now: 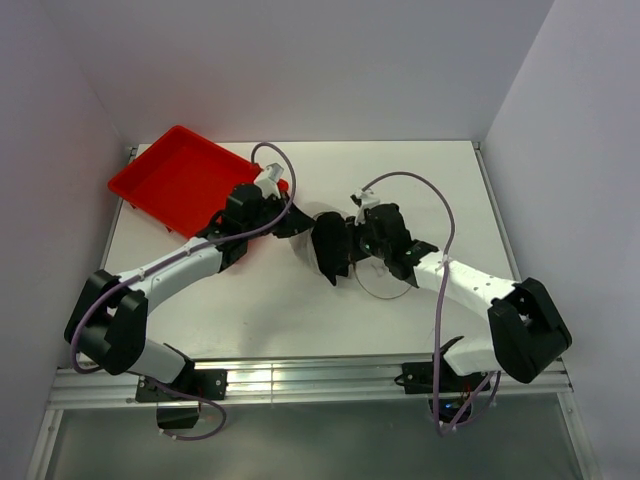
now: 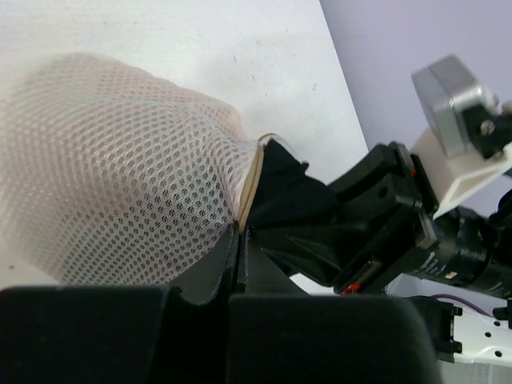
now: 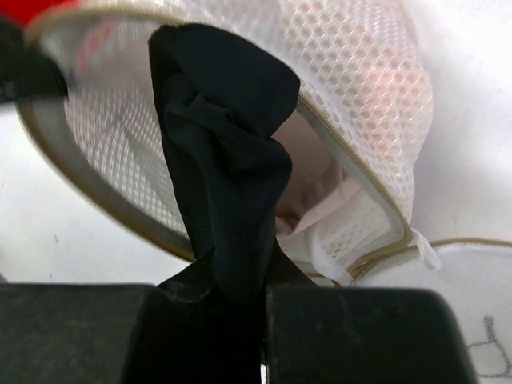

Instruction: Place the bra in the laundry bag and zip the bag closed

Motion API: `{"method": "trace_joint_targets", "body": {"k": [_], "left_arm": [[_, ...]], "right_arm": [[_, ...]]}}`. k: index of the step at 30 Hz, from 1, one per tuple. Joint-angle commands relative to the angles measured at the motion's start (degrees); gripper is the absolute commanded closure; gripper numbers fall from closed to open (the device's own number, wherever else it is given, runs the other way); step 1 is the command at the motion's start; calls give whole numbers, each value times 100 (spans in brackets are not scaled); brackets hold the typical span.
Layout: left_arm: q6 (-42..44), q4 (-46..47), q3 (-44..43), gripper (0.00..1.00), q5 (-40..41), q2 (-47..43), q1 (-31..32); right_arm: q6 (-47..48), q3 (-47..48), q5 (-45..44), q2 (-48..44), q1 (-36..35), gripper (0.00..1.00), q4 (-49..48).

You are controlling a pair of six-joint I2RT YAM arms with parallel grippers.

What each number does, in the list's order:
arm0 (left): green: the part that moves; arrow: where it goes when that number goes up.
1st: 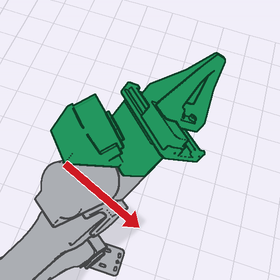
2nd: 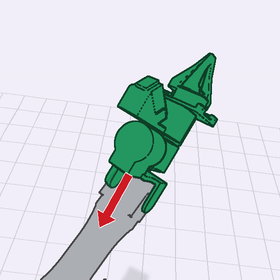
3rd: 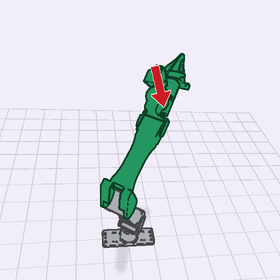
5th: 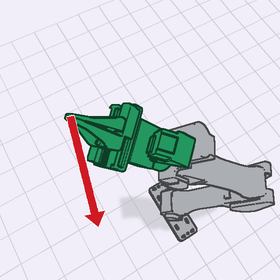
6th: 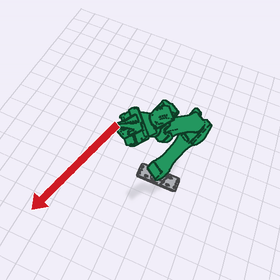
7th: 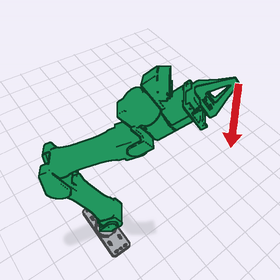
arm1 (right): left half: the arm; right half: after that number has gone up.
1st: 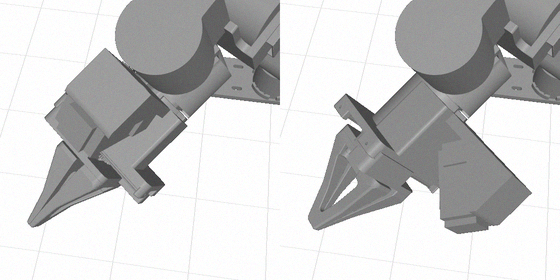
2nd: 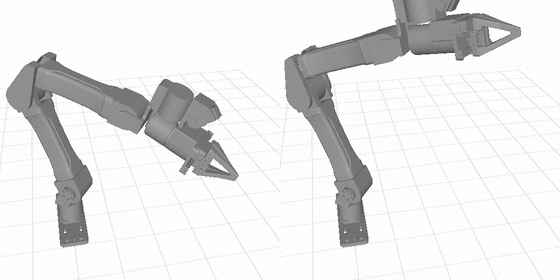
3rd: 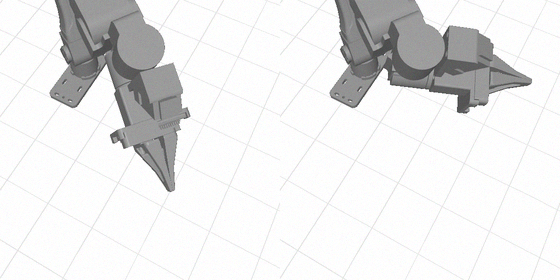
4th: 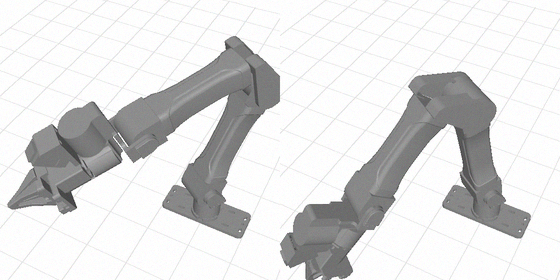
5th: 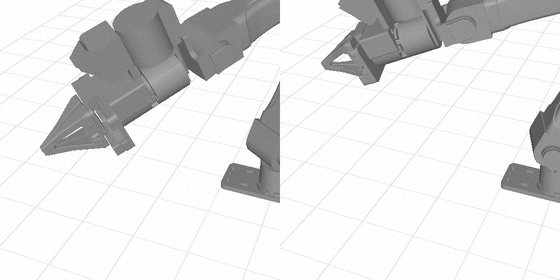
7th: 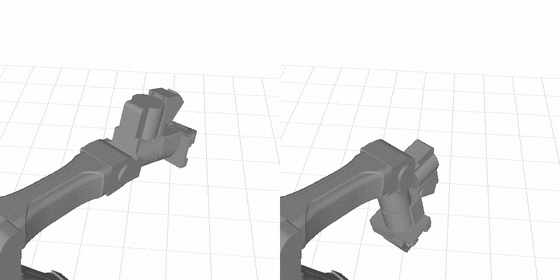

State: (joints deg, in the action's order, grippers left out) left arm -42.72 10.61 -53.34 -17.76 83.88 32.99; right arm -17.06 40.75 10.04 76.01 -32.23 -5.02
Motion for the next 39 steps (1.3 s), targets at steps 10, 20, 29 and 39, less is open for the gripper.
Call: {"method": "trace_joint_targets", "body": {"k": [10, 20, 29, 39], "left_arm": [[-140, 547, 315, 100, -420, -222, 295], [-580, 1303, 535, 100, -871, -354, 357], [-290, 1093, 965, 100, -185, -828, 348], [-237, 1004, 1616, 100, 536, -1383, 357]], "right_arm": [[-2035, 565, -1169, 2, -134, 100, -728], [-3163, 698, -2410, 1038, -1136, 100, -764], [-2777, 486, -2815, 741, -1242, 80, -451], [-2047, 610, -2253, -243, -882, 11, 616]]}}
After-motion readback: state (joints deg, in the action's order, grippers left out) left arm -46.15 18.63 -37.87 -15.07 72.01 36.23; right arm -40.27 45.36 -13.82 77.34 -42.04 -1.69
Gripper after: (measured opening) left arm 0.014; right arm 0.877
